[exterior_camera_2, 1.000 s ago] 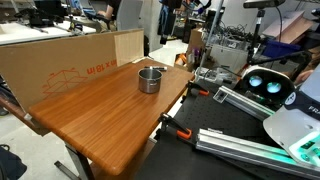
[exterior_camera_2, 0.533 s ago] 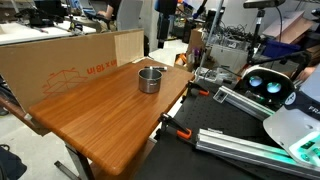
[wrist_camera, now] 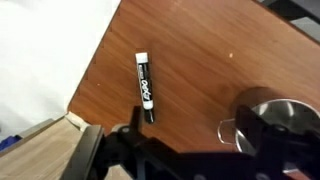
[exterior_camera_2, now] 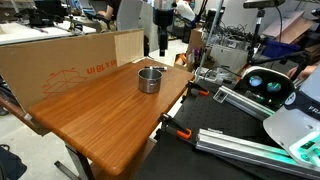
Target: Pick up the pen from the table and put it in the silver pot
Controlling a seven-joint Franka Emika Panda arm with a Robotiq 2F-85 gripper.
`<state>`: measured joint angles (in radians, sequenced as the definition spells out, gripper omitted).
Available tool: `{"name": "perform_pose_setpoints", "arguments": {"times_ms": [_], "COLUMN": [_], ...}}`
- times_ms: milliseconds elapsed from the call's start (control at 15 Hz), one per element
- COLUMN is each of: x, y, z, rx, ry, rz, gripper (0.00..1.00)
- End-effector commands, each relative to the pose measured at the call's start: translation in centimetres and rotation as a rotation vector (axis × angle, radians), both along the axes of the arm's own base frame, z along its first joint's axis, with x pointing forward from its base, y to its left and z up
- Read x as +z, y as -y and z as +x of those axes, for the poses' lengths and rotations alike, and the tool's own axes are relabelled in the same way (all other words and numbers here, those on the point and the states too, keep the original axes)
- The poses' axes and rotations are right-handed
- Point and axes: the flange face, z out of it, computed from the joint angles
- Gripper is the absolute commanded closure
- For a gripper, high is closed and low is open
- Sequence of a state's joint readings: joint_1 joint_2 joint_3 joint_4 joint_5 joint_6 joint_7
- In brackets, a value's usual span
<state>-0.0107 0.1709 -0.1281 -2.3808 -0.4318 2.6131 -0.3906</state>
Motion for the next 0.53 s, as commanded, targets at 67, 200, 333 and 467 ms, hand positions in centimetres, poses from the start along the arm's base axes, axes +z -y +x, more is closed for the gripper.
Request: {"name": "perform_pose_setpoints", "arguments": {"times_ms": [67,200,333,467], "x": [-1.4,-1.41,-1.27,-1.24], "y": [0.75,0.98,0.78,0.8], "z": [1.37,1.63,1.28,1.35], "rx": [0.002,-0.008,-0.003,-0.004], "ry": [0.015,0.016,0.003,0.004], "rz": [-0.056,-0.068,-0.051,-0.052], "gripper": [0.0,0.0,0.0,0.0]}}
